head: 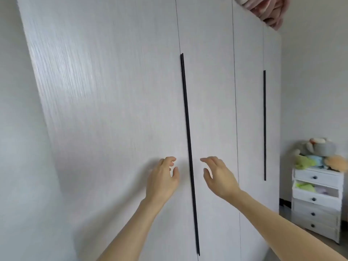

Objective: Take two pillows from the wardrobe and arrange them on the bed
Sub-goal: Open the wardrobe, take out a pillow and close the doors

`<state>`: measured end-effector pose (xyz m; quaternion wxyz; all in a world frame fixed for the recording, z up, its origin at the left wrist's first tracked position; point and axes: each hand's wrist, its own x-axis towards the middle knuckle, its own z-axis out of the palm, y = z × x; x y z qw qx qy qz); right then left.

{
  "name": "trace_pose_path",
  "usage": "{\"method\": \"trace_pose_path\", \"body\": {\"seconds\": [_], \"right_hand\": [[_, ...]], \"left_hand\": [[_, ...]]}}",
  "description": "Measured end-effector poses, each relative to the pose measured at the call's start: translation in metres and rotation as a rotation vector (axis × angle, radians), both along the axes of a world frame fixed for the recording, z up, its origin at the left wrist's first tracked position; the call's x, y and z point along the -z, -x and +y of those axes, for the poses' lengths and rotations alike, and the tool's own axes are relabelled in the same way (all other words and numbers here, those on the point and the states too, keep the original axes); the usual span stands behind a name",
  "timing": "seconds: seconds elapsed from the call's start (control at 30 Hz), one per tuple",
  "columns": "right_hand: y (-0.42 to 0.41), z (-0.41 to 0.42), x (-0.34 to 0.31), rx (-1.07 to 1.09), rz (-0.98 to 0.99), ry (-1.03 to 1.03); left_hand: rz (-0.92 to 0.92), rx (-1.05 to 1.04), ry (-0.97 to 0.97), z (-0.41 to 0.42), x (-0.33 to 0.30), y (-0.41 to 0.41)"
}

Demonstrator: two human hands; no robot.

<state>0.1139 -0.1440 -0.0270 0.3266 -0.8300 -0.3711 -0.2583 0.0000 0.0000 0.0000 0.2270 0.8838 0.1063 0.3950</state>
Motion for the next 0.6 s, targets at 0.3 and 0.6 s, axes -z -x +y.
{"method": "trace_pose_path", "body": {"seconds": [0.3,0.6], "right_hand": [[-0.144,0.033,-0.003,-0.177,-0.285,0.147],[-0.193,0.067,0.016,-0.233,-0.454,0.139]], "left_hand": [[-0.175,-0.395,-0.216,-0.022,0.000,-0.133],[-0.206,-0.701,-0.379,-0.023,0.016,-0.174]]}}
